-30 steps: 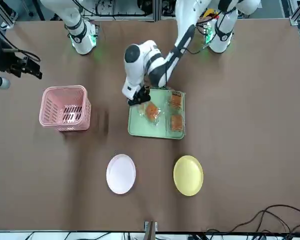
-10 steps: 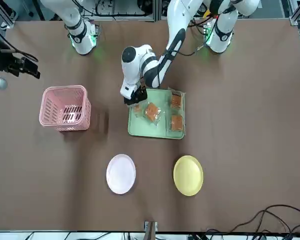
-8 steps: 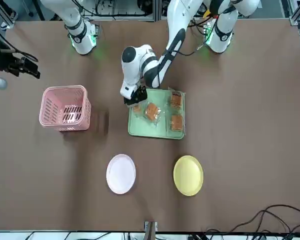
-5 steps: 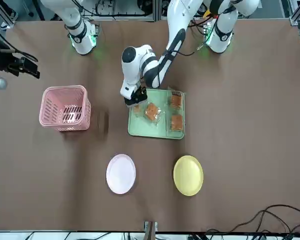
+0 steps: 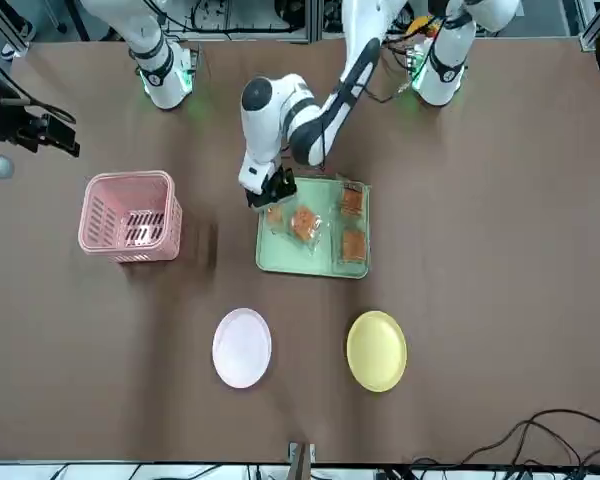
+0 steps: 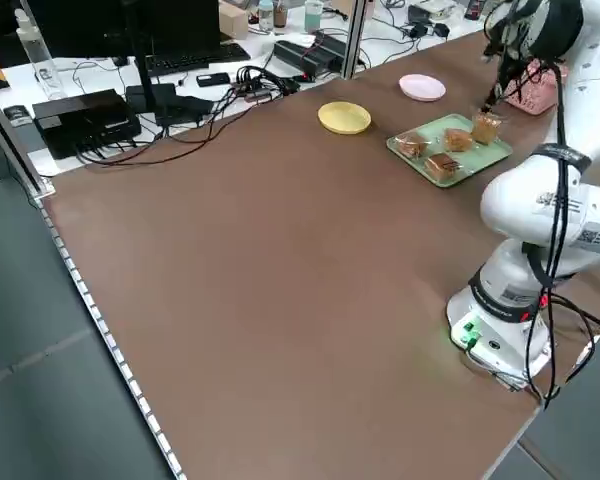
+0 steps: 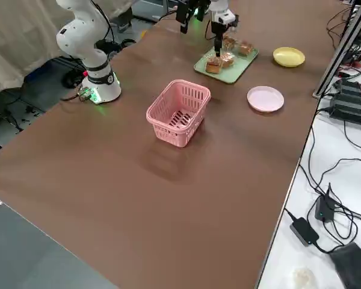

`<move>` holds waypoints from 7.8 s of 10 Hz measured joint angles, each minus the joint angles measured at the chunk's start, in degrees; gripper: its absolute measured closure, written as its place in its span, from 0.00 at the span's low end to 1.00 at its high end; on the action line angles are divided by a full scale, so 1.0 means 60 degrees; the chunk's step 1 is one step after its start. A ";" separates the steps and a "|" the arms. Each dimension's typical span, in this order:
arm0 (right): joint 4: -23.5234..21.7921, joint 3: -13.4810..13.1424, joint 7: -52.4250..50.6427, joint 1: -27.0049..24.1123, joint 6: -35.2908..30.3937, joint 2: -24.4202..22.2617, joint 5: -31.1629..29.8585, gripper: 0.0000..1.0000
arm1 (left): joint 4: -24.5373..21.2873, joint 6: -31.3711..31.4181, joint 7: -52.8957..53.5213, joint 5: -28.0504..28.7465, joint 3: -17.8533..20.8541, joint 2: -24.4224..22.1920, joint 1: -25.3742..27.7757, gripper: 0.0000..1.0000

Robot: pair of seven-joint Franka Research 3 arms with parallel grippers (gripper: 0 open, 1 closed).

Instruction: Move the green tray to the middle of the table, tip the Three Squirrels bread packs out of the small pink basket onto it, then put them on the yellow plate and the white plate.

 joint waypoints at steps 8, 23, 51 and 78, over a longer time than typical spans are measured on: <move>-0.0001 0.0001 0.0000 0.0000 -0.0002 0.0000 0.0005 0.01 | -0.0984 -0.0605 0.3569 0.0499 0.0049 -0.0233 0.0651 0.00; -0.0002 -0.0001 0.0000 -0.0009 -0.0017 0.0000 0.0005 0.01 | -0.3223 0.2589 0.3562 0.2002 0.0013 -0.0104 0.0568 0.00; -0.0005 -0.0008 0.0000 -0.0102 -0.0024 0.0000 0.0014 0.01 | 0.0525 0.3551 0.1777 0.1388 0.0112 0.2396 0.0857 0.00; -0.0011 0.0161 -0.0029 0.0356 0.0444 0.0290 0.0035 0.02 | -0.1405 0.0392 0.4117 0.1345 0.0112 -0.1562 0.3533 0.00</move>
